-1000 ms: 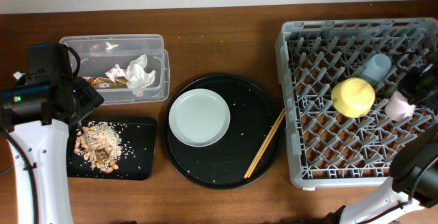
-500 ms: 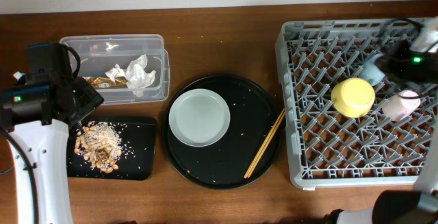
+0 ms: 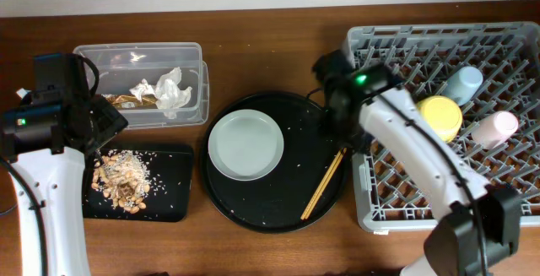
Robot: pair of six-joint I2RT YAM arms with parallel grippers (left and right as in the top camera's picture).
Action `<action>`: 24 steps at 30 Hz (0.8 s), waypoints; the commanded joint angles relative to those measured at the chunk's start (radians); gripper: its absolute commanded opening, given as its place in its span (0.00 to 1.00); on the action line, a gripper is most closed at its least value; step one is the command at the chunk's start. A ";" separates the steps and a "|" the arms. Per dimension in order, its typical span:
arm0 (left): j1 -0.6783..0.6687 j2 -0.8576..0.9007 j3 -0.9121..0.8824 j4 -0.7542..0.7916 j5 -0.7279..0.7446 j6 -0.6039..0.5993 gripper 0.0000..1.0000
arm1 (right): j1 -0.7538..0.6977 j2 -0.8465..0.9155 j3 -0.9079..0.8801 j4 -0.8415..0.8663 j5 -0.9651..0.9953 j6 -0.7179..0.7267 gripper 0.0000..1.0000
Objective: Sort waste into correct bins and load items into the dishwasher rack
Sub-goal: 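Reach the right gripper to the chopsticks and grasp one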
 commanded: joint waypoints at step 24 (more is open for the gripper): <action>0.003 -0.011 0.005 0.000 -0.003 -0.013 0.99 | 0.088 0.178 -0.260 0.432 -0.058 0.059 0.69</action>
